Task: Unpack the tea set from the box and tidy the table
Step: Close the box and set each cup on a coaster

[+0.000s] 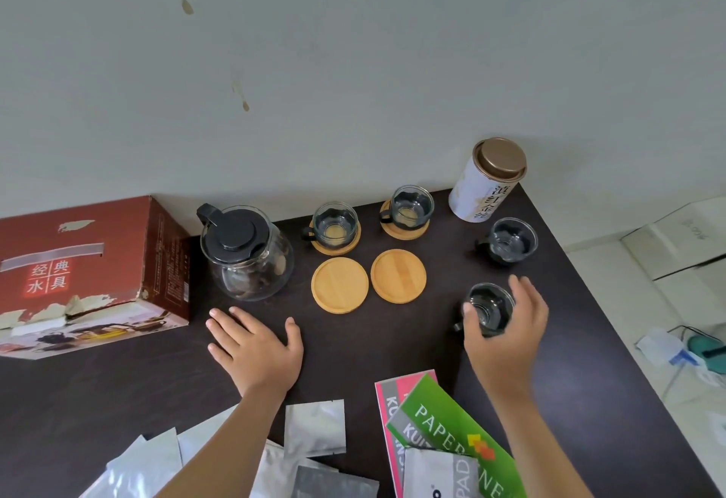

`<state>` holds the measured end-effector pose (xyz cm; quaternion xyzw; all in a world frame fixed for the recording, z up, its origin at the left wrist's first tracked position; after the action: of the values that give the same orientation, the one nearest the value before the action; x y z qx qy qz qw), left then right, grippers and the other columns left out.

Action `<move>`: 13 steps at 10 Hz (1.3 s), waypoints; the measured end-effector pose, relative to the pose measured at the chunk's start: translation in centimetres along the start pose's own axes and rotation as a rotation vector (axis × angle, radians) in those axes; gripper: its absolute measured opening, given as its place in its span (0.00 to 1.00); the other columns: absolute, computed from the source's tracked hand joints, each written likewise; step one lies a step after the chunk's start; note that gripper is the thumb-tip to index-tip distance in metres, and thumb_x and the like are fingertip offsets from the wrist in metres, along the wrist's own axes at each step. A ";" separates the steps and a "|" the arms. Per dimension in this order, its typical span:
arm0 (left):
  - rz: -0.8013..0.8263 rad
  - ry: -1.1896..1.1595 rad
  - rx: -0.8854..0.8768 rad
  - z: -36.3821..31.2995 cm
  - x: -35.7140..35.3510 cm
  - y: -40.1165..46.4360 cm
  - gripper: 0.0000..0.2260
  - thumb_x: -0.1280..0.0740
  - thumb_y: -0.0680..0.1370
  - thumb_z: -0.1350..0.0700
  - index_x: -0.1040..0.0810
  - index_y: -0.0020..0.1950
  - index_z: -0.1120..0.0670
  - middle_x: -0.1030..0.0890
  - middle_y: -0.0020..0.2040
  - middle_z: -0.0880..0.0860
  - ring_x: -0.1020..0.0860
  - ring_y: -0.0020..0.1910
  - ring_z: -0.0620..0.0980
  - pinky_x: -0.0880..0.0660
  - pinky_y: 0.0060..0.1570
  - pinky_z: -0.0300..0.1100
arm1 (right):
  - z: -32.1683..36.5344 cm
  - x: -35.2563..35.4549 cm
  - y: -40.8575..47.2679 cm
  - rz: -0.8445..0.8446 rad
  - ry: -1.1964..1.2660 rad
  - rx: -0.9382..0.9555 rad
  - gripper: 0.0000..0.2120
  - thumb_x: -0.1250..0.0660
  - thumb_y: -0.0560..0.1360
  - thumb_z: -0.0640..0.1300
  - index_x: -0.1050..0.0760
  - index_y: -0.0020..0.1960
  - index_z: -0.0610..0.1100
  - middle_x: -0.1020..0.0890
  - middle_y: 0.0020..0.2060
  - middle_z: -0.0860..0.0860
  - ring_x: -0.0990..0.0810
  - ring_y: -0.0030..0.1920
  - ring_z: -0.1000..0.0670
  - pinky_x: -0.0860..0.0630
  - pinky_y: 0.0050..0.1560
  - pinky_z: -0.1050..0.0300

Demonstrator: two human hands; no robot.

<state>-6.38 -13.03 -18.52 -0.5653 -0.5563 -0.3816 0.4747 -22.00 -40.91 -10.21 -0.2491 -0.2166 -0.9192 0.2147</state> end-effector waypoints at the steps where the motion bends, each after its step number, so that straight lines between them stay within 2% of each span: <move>1: 0.005 -0.009 0.004 0.0 -0.1 0.0 0.41 0.45 0.71 0.39 0.45 0.73 0.69 0.45 0.73 0.70 0.47 0.73 0.67 0.44 0.67 0.66 | -2.6 0.4 -1.9 0.014 0.055 -0.192 0.39 0.27 0.69 0.40 0.44 0.75 0.39 0.38 0.71 0.43 0.39 0.73 0.45 0.40 0.72 0.52; 2: 0.014 -0.013 0.011 0.0 0.0 0.0 0.41 0.45 0.71 0.39 0.45 0.73 0.69 0.46 0.74 0.70 0.48 0.74 0.67 0.45 0.67 0.66 | -4.5 -0.5 -2.7 0.095 0.118 -0.348 0.42 0.28 0.70 0.36 0.48 0.76 0.40 0.41 0.73 0.45 0.42 0.74 0.47 0.41 0.74 0.50; 3: 0.016 -0.017 0.012 0.0 0.0 0.1 0.41 0.45 0.71 0.39 0.45 0.73 0.69 0.46 0.74 0.70 0.48 0.74 0.67 0.45 0.67 0.66 | -5.6 -1.3 -2.6 0.134 0.131 -0.416 0.43 0.27 0.70 0.34 0.49 0.77 0.41 0.42 0.75 0.46 0.42 0.75 0.47 0.42 0.75 0.48; 4: 0.022 -0.017 0.015 0.0 0.0 0.0 0.41 0.45 0.72 0.39 0.45 0.73 0.69 0.46 0.73 0.70 0.48 0.73 0.67 0.45 0.67 0.66 | -5.8 -1.6 -2.2 0.128 0.108 -0.429 0.42 0.27 0.71 0.36 0.47 0.77 0.42 0.40 0.75 0.46 0.42 0.75 0.48 0.43 0.75 0.50; 6: 0.025 -0.015 0.014 0.1 -0.1 0.1 0.42 0.47 0.71 0.38 0.46 0.73 0.69 0.46 0.74 0.70 0.48 0.74 0.67 0.45 0.67 0.66 | -5.5 -2.0 -1.6 0.062 0.157 -0.374 0.34 0.25 0.68 0.36 0.37 0.70 0.42 0.30 0.64 0.47 0.29 0.65 0.48 0.32 0.67 0.52; 7: 0.028 -0.013 0.014 0.1 -0.1 0.1 0.42 0.48 0.71 0.38 0.46 0.73 0.69 0.47 0.74 0.70 0.48 0.74 0.67 0.45 0.68 0.65 | -5.0 -2.4 -1.4 0.017 0.194 -0.365 0.32 0.23 0.67 0.38 0.35 0.66 0.44 0.28 0.61 0.47 0.26 0.61 0.49 0.27 0.64 0.46; 8: 0.029 -0.006 0.013 0.0 0.0 0.1 0.42 0.48 0.71 0.38 0.46 0.73 0.69 0.47 0.74 0.70 0.48 0.74 0.67 0.44 0.68 0.65 | -3.3 -3.5 -1.5 0.015 0.284 -0.324 0.32 0.23 0.66 0.37 0.35 0.65 0.44 0.27 0.60 0.47 0.25 0.60 0.51 0.25 0.62 0.50; 9: 0.029 -0.003 0.011 0.0 0.0 0.2 0.41 0.48 0.71 0.38 0.45 0.73 0.69 0.46 0.74 0.70 0.48 0.74 0.67 0.44 0.67 0.65 | -0.8 -5.8 -2.1 0.082 0.334 -0.247 0.35 0.23 0.65 0.37 0.35 0.66 0.43 0.27 0.60 0.48 0.25 0.60 0.53 0.26 0.61 0.56; 10: 0.026 -0.001 0.011 0.0 0.2 0.1 0.42 0.49 0.71 0.38 0.44 0.73 0.69 0.45 0.73 0.70 0.47 0.73 0.68 0.43 0.67 0.65 | 1.8 -8.3 -3.0 0.163 0.290 -0.145 0.38 0.22 0.65 0.38 0.36 0.69 0.41 0.31 0.59 0.51 0.28 0.60 0.58 0.31 0.62 0.66; 11: 0.023 0.000 0.005 -0.1 0.3 0.1 0.42 0.50 0.71 0.37 0.43 0.72 0.69 0.44 0.73 0.71 0.46 0.73 0.68 0.43 0.66 0.66 | 4.2 -10.7 -3.9 0.202 0.251 -0.033 0.34 0.21 0.63 0.41 0.32 0.65 0.40 0.29 0.56 0.50 0.28 0.58 0.55 0.29 0.59 0.67; 12: 0.029 0.010 0.008 -0.1 0.3 0.1 0.42 0.50 0.71 0.37 0.43 0.72 0.69 0.44 0.73 0.70 0.46 0.73 0.68 0.42 0.67 0.65 | 5.7 -12.9 -4.6 0.235 0.217 -0.058 0.35 0.21 0.63 0.45 0.32 0.65 0.41 0.28 0.59 0.49 0.29 0.61 0.51 0.27 0.62 0.55; 13: 0.025 0.012 0.008 -0.1 0.3 0.1 0.42 0.50 0.71 0.37 0.43 0.72 0.69 0.44 0.73 0.70 0.46 0.73 0.68 0.42 0.66 0.65 | 6.3 -14.5 -5.0 0.240 0.167 -0.077 0.36 0.20 0.62 0.48 0.32 0.65 0.42 0.27 0.59 0.48 0.31 0.62 0.50 0.29 0.64 0.50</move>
<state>-6.23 -13.06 -18.25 -0.5678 -0.5479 -0.3768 0.4851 -10.83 -29.47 -14.69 -0.2040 -0.1313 -0.9120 0.3308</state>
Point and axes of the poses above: each hand's wrist, its own y-axis towards the middle knuckle, its own x-axis out of the back of the hand, z = x × y, the point moved 3 cm from there along y, towards the middle knuckle
